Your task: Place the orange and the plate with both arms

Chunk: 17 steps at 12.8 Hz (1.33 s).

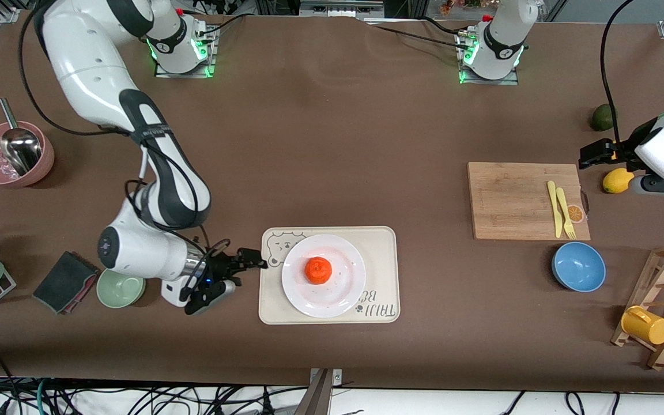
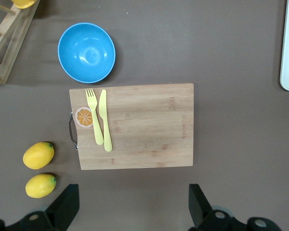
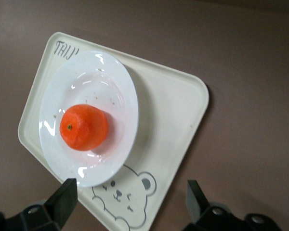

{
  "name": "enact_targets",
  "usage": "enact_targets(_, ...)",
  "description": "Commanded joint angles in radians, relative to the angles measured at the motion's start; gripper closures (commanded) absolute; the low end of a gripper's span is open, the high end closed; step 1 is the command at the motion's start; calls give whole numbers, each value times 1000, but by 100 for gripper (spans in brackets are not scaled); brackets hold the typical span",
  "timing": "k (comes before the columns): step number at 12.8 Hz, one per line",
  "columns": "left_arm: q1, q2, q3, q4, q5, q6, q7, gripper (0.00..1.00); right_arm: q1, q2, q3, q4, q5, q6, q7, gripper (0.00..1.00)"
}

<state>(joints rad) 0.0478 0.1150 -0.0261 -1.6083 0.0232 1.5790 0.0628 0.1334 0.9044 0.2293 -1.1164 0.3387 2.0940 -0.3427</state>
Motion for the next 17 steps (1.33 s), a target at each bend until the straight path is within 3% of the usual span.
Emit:
enact_targets(1, 0, 9, 2, 22, 9, -4, 20, 0, -6, -103, -68, -22, -111, -220, 22, 0)
enact_targets(4, 0, 9, 2, 22, 9, -4, 20, 0, 0, -237, -142, -52, -281, -495, 104, 0)
enact_targets(6, 0, 9, 2, 22, 9, -4, 20, 0, -1, -396, -149, -188, -354, -548, 257, 0)
enact_targets(11, 0, 9, 2, 22, 9, -4, 20, 0, -3, -750, -162, -601, -376, -352, 363, 0)
enact_targets(17, 0, 9, 2, 22, 7, -4, 20, 0, -6, -1025, -266, -902, -349, -277, 419, 0)
